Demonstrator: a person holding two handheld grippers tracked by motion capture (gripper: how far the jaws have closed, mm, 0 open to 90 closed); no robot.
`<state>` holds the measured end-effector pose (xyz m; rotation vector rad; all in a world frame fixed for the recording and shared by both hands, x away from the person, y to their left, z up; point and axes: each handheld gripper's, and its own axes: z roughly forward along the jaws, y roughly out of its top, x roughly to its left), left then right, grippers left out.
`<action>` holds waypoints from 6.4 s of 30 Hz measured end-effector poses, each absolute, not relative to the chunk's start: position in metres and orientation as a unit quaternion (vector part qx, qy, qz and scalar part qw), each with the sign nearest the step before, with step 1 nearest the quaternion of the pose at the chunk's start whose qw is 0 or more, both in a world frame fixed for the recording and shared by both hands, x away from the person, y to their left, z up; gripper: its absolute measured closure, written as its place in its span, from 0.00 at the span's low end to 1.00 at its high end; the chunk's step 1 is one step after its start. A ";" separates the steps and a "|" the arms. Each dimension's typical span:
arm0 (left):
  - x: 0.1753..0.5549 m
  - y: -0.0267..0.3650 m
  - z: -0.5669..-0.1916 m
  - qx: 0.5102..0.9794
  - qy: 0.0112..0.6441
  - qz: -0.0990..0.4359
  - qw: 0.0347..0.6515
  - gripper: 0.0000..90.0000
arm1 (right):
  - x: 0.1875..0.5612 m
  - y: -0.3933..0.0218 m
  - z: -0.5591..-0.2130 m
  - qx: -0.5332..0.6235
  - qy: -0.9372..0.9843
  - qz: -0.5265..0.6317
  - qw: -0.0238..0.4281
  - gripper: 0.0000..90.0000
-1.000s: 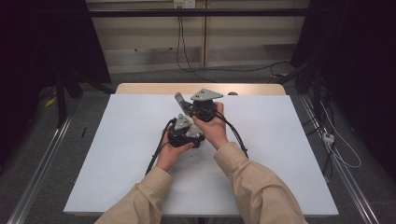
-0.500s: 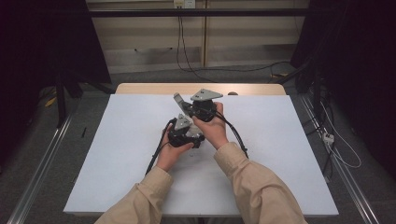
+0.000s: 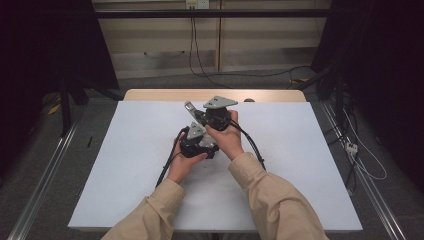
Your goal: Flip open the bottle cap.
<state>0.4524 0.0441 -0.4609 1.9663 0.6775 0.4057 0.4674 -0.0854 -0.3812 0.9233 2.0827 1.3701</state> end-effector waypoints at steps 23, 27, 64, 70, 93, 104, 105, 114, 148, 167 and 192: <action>0.452 0.044 -0.461 0.810 0.279 0.167 0.489 0.21 | 0.470 -0.087 -0.383 0.346 0.765 0.497 0.219 1.00; 0.452 0.044 -0.461 0.810 0.278 0.167 0.489 0.21 | 0.470 -0.087 -0.383 0.346 0.764 0.498 0.219 1.00; 0.453 0.044 -0.461 0.809 0.281 0.165 0.489 0.21 | 0.474 -0.085 -0.381 0.347 0.772 0.489 0.211 1.00; 0.454 0.046 -0.461 0.806 0.287 0.158 0.493 0.19 | 0.472 -0.092 -0.382 0.347 0.765 0.497 0.219 0.98; 0.452 0.051 -0.456 0.800 0.301 0.154 0.496 0.08 | 0.463 -0.098 -0.373 0.349 0.765 0.490 0.231 0.75; 0.449 0.060 -0.450 0.798 0.305 0.137 0.502 0.06 | 0.461 -0.100 -0.371 0.369 0.760 0.491 0.215 0.39; 0.449 0.060 -0.450 0.798 0.305 0.137 0.502 0.06 | 0.460 -0.101 -0.370 0.370 0.759 0.489 0.217 0.36; 0.446 0.069 -0.444 0.797 0.302 0.139 0.504 0.04 | 0.457 -0.104 -0.369 0.375 0.758 0.485 0.222 0.19; 0.420 0.125 -0.426 0.792 0.299 0.153 0.510 0.05 | 0.417 -0.136 -0.372 0.377 0.752 0.498 0.212 0.13; 0.395 0.169 -0.427 0.794 0.305 0.153 0.504 0.05 | 0.379 -0.173 -0.396 0.370 0.754 0.495 0.221 0.11; 0.379 0.202 -0.434 0.795 0.314 0.157 0.494 0.05 | 0.341 -0.223 -0.429 0.388 0.761 0.471 0.221 0.11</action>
